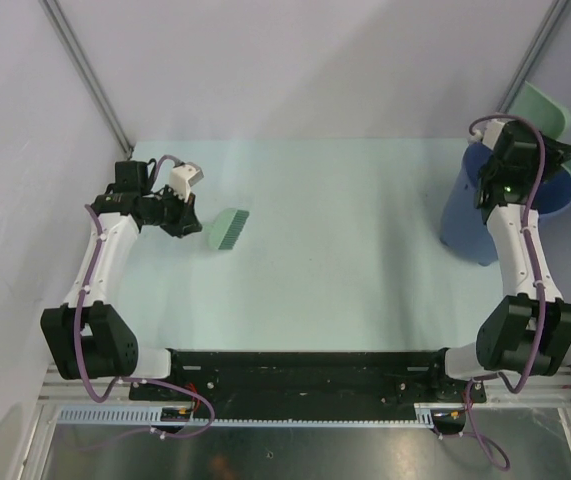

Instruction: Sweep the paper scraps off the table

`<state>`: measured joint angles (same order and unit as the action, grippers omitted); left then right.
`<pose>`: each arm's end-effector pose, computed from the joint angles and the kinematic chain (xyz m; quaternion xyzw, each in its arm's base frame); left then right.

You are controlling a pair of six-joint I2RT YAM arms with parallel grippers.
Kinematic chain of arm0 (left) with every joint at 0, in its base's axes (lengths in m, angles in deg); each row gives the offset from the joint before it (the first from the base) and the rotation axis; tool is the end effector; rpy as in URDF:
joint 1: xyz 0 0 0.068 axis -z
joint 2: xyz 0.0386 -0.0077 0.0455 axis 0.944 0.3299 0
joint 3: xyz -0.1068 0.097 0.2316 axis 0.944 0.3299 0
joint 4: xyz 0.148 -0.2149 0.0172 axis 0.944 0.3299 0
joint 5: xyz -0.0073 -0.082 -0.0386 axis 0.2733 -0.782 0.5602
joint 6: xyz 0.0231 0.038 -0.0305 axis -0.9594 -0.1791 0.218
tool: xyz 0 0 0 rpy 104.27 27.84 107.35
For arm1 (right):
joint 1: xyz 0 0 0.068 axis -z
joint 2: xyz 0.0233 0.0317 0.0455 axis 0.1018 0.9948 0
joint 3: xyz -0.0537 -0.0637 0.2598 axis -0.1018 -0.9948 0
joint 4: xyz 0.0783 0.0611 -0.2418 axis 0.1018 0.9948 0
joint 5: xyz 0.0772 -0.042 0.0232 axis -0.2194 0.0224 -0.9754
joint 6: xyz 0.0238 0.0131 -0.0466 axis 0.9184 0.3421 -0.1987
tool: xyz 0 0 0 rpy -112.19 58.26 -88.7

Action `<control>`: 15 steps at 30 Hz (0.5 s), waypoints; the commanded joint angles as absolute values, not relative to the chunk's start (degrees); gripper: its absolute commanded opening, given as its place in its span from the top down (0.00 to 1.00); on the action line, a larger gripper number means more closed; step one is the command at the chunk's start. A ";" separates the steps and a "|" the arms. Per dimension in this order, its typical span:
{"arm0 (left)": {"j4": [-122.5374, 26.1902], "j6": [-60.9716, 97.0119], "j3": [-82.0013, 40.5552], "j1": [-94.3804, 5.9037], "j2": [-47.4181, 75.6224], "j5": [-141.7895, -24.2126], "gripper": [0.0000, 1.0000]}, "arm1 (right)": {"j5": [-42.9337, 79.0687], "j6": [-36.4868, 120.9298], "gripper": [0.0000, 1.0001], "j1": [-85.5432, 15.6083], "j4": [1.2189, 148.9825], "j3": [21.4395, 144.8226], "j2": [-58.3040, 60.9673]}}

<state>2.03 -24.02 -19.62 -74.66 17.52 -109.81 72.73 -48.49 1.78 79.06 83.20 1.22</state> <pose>0.2783 -0.0015 0.3136 0.2953 0.8669 -0.1924 0.3525 0.3185 -0.0690 0.3947 -0.2312 0.7104 -0.6360 0.1934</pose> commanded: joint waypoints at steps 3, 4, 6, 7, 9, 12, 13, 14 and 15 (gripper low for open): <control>0.69 -26.78 -20.54 -74.52 15.52 -113.59 1.00 | 71.24 -68.28 0.97 5.32 62.05 76.87 -5.99; 0.77 -26.78 -20.45 -74.43 15.34 -113.85 1.00 | 70.54 -69.35 0.97 5.41 59.15 75.19 -6.79; 0.78 -26.96 -20.54 -74.52 15.42 -114.20 1.00 | 68.08 -70.67 0.98 5.58 57.03 71.75 -8.63; 0.78 -27.04 -20.62 -74.52 15.51 -114.20 1.00 | 67.29 -71.63 0.98 5.50 56.75 71.14 -9.34; 0.78 -26.96 -20.97 -74.52 15.51 -114.03 1.00 | 63.43 -71.91 0.99 5.67 58.85 69.81 -10.66; 0.78 -27.48 -20.89 -74.52 15.08 -114.64 1.00 | 58.33 -72.35 0.99 6.37 66.67 69.37 -13.39; 0.78 -27.57 -20.89 -74.43 14.72 -114.73 1.00 | 57.18 -72.43 0.99 7.77 68.77 69.46 -14.09; 0.78 -27.66 -20.80 -74.52 14.55 -114.82 1.00 | 54.91 -71.83 0.99 8.74 69.66 69.63 -14.36; 0.78 -28.01 -20.89 -74.52 14.46 -114.90 1.00 | 54.11 -71.65 0.99 9.53 70.72 70.24 -14.36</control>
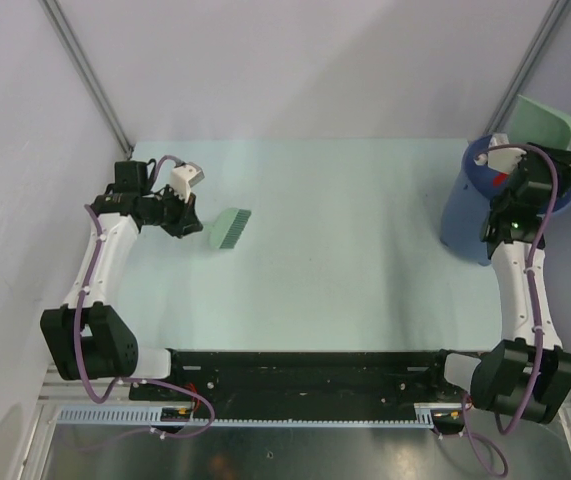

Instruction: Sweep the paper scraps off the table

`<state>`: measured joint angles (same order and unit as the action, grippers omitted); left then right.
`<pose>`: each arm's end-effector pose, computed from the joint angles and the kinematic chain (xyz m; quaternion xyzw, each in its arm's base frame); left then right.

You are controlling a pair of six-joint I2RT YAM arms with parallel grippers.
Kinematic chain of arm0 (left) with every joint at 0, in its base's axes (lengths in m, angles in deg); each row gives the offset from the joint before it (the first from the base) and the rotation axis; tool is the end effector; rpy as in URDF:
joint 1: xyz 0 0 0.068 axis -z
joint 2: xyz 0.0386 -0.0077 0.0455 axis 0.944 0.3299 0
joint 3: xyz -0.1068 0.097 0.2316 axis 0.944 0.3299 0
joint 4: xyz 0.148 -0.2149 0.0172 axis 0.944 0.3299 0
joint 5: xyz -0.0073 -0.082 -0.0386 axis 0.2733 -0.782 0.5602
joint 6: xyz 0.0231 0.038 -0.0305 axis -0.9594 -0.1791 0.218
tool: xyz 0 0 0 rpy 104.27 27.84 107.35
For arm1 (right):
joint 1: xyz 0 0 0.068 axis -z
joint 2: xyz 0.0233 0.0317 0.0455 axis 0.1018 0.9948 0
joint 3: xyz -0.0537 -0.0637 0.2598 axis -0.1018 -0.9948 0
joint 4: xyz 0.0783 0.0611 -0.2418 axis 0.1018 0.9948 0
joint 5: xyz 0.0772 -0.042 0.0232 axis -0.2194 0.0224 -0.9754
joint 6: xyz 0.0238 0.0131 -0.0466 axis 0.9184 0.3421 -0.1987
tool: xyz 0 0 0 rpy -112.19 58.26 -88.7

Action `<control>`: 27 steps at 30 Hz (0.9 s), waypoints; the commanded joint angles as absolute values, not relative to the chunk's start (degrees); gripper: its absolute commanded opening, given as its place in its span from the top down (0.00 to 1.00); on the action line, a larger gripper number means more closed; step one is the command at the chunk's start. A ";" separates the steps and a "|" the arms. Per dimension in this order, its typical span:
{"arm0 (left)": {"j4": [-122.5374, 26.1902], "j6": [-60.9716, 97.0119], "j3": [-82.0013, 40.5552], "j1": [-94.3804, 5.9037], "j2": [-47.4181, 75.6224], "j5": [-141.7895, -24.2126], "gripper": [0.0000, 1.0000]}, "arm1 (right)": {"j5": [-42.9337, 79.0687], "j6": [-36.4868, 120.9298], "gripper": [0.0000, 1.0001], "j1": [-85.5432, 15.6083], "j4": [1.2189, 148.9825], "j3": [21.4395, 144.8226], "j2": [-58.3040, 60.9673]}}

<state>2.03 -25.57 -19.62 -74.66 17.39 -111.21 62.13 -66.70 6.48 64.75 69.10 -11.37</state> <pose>0.2776 -0.0023 0.3146 0.3097 0.8581 -0.1981 0.3584 0.2646 -0.0795 0.3949 -0.3010 0.6233 -0.6957 0.1922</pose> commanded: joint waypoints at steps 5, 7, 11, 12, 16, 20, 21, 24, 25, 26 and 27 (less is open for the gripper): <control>0.78 -29.07 -20.98 -74.52 14.81 -114.82 1.00 | 53.92 -71.56 0.99 10.33 76.78 70.25 -12.96; 0.78 -29.42 -21.06 -74.52 15.33 -114.82 1.00 | 54.53 -70.42 0.99 10.77 75.66 69.99 -12.25; 0.78 -28.81 -21.68 -74.52 17.09 -115.69 1.00 | 57.95 -62.70 1.00 10.25 60.48 71.99 -11.55; 0.86 -28.63 -21.77 -74.52 17.27 -115.78 1.00 | 59.27 -56.41 1.00 9.46 59.22 74.18 -11.37; 0.78 -27.49 -22.64 -74.43 17.10 -115.96 1.00 | 63.84 -45.72 1.00 2.35 70.27 88.16 -11.90; 0.78 -25.56 -23.70 -74.43 16.22 -115.00 1.00 | 69.12 -42.92 1.00 -12.84 73.78 94.40 -11.37; 0.78 -25.20 -23.87 -74.52 15.95 -114.65 1.00 | 69.82 -40.99 1.00 -18.53 80.24 95.38 -11.02; 0.78 -23.89 -24.31 -74.43 14.64 -112.89 1.00 | 72.46 -28.27 1.00 -28.99 91.33 97.84 -8.65; 0.78 -23.62 -24.49 -74.52 13.76 -112.36 1.00 | 73.08 -24.75 1.00 -31.39 94.69 98.28 -6.91; 0.78 -23.01 -24.84 -74.52 13.23 -111.92 1.00 | 73.17 -17.31 1.00 -34.11 97.77 98.46 -6.02; 0.78 -22.74 -24.93 -74.52 12.79 -110.96 1.00 | 73.17 -13.76 1.00 -36.49 102.93 98.38 -4.88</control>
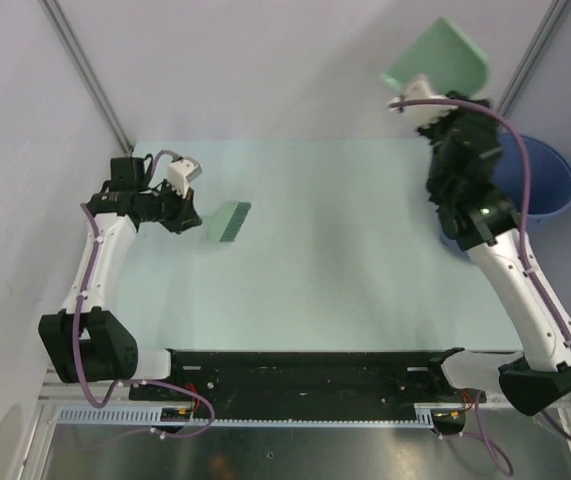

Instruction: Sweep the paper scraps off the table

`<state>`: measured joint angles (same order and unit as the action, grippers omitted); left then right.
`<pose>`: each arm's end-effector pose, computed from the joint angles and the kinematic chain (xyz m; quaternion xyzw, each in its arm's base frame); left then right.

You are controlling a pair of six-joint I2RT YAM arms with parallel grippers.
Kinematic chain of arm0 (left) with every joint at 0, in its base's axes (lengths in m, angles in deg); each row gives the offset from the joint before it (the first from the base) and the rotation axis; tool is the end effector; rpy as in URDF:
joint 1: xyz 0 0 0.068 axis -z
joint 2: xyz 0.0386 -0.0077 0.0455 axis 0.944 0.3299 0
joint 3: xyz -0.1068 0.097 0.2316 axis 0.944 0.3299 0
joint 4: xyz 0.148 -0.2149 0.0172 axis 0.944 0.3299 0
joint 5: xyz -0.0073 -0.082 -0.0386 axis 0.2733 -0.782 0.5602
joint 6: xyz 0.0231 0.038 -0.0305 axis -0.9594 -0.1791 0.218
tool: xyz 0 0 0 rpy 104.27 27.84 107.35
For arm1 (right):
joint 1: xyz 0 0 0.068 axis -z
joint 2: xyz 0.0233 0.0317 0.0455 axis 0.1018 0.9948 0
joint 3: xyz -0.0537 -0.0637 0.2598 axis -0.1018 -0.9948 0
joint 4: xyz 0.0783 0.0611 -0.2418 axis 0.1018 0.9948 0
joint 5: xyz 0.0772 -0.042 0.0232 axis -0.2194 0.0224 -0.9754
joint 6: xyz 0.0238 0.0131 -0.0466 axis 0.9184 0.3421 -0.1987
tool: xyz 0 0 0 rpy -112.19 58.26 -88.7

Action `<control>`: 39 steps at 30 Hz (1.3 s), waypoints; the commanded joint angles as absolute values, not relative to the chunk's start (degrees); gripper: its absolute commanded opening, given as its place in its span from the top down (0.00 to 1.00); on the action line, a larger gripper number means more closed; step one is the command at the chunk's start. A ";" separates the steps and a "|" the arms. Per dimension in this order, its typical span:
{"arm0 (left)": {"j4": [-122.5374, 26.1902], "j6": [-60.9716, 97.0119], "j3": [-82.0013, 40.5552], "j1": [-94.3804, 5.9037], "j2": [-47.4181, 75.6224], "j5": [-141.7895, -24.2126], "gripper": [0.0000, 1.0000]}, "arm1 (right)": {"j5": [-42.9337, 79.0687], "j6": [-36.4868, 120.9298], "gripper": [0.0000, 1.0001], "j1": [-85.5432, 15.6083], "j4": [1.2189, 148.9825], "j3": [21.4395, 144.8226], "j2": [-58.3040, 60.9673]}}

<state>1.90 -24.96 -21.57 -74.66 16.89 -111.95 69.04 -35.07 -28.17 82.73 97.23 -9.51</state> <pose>0.2776 -0.0027 0.3278 0.3115 0.8495 -0.1975 0.3773 0.2309 0.0683 0.5198 -0.2300 0.6132 -0.5069 0.5605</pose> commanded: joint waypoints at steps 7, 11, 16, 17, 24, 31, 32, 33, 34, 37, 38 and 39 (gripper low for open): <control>0.86 -21.07 -25.19 -74.43 9.36 -105.08 1.00 | 54.07 22.63 1.00 -48.03 121.34 99.43 7.77; 0.78 -20.54 -24.58 -74.34 8.22 -102.08 1.00 | 40.06 36.70 1.00 -48.29 125.65 98.82 16.21; 0.86 -19.75 -24.75 -74.43 7.95 -99.88 1.00 | 27.59 43.92 1.00 -48.29 125.13 96.27 26.58; 0.78 -19.66 -24.76 -74.43 7.87 -99.18 1.00 | 26.25 44.45 1.00 -48.38 124.17 96.01 27.73; 0.86 -20.19 -24.05 -73.20 7.34 -96.37 1.00 | 20.70 45.78 0.95 -49.52 123.63 97.14 37.83; 0.86 -21.15 -24.31 -71.27 7.60 -94.34 1.00 | 20.08 44.90 0.00 -50.75 125.74 100.74 36.81; 0.86 -21.16 -24.49 -71.27 7.69 -94.08 1.00 | 20.87 44.90 0.00 -50.93 125.83 101.18 35.58; 0.86 -21.33 -25.01 -69.44 7.78 -93.64 1.00 | 21.22 44.90 0.00 -51.10 125.83 101.62 34.26; 0.86 -21.33 -25.28 -68.90 7.95 -93.46 1.00 | 21.40 44.81 0.00 -51.28 125.14 101.80 30.85; 0.78 -21.07 -26.95 -65.30 9.00 -90.92 1.00 | 22.45 44.72 0.00 -51.02 122.16 99.62 24.86; 0.78 -20.98 -27.47 -63.90 10.05 -89.95 1.00 | 23.33 44.72 0.00 -50.67 121.36 98.74 21.01; 0.78 -20.63 -28.61 -60.75 10.59 -88.73 1.00 | 23.94 44.72 0.00 -50.32 120.39 97.86 18.80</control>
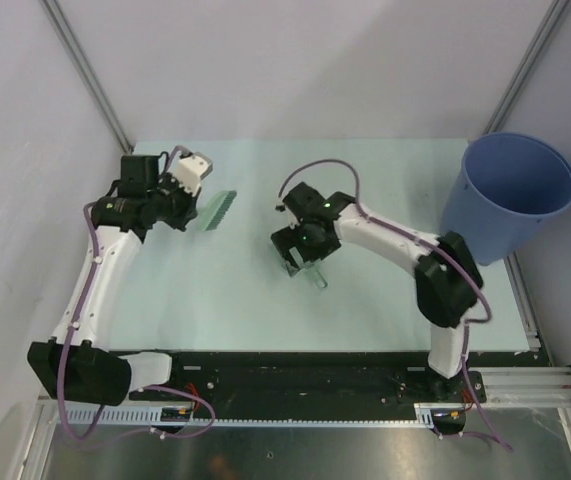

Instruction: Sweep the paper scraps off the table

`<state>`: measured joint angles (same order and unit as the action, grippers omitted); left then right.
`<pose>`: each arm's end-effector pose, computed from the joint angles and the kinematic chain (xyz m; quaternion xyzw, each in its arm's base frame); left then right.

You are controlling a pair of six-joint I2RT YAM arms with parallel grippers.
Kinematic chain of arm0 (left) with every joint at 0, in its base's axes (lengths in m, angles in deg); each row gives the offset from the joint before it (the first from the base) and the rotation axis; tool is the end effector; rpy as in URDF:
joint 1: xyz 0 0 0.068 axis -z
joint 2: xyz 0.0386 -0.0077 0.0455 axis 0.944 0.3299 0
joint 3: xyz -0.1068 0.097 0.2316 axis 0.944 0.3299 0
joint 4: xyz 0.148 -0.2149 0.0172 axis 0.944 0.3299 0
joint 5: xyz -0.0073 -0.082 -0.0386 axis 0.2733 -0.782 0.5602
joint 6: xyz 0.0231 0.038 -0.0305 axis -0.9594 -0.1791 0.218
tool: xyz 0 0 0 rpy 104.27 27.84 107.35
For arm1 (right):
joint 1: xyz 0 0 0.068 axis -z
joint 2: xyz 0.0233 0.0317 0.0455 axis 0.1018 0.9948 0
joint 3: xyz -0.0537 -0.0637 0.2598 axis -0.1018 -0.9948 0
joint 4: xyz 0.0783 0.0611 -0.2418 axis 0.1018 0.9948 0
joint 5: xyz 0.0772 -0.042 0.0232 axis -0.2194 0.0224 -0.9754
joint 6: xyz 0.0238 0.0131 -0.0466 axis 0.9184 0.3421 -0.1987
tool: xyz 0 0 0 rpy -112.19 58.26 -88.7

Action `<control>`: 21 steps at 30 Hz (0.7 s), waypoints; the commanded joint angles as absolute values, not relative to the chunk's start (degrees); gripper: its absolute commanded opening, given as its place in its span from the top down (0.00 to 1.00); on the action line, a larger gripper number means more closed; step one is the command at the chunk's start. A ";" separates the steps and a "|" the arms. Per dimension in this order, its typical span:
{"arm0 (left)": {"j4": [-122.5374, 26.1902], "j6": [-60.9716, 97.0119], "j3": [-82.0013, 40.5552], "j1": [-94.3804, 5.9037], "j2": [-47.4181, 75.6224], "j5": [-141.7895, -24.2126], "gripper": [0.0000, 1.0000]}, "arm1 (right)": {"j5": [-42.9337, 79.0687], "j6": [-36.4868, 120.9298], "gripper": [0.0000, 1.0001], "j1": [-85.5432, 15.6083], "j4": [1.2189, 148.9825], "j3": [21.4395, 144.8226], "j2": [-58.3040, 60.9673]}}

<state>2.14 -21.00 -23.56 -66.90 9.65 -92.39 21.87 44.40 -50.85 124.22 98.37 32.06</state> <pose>0.2501 -0.0277 0.3651 0.3029 0.8604 -0.0596 0.4056 0.2844 0.2877 0.2238 -0.3099 0.9352 0.1057 0.1347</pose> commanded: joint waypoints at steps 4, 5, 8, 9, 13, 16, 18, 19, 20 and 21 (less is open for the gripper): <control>0.08 -19.31 -31.61 -50.90 14.89 -78.04 1.00 | 30.27 46.91 0.00 -45.49 116.44 90.57 9.65; -0.36 -19.22 -32.05 -48.61 15.77 -74.95 1.00 | 30.71 47.18 0.00 -42.78 116.34 87.68 7.81; -2.82 -20.27 -32.93 -38.42 20.07 -61.06 1.00 | 30.36 47.54 0.00 -37.42 116.78 83.28 2.62; -4.31 -21.58 -32.93 -33.61 22.61 -57.98 1.00 | 30.63 47.54 0.00 -36.26 116.95 82.56 0.60; -8.97 -24.93 -32.32 -24.79 28.85 -44.96 1.00 | 32.04 47.27 0.00 -30.73 118.19 79.40 -3.10; -11.09 -26.69 -31.09 -19.77 33.25 -39.94 1.00 | 31.60 46.92 0.00 -27.91 118.01 78.16 -5.38; -11.35 -27.13 -29.60 -17.05 35.02 -38.80 1.00 | 31.51 46.66 0.00 -27.20 118.36 77.90 -6.01; -11.44 -27.22 -29.15 -16.43 35.72 -38.97 1.00 | 31.51 46.57 0.00 -26.76 118.36 77.64 -6.44; -11.44 -27.13 -28.80 -16.07 37.21 -39.40 0.99 | 31.07 46.31 0.00 -26.50 118.45 77.63 -6.54; -11.35 -27.05 -28.19 -15.55 37.74 -40.28 0.97 | 31.07 46.13 0.00 -26.49 118.80 77.55 -6.45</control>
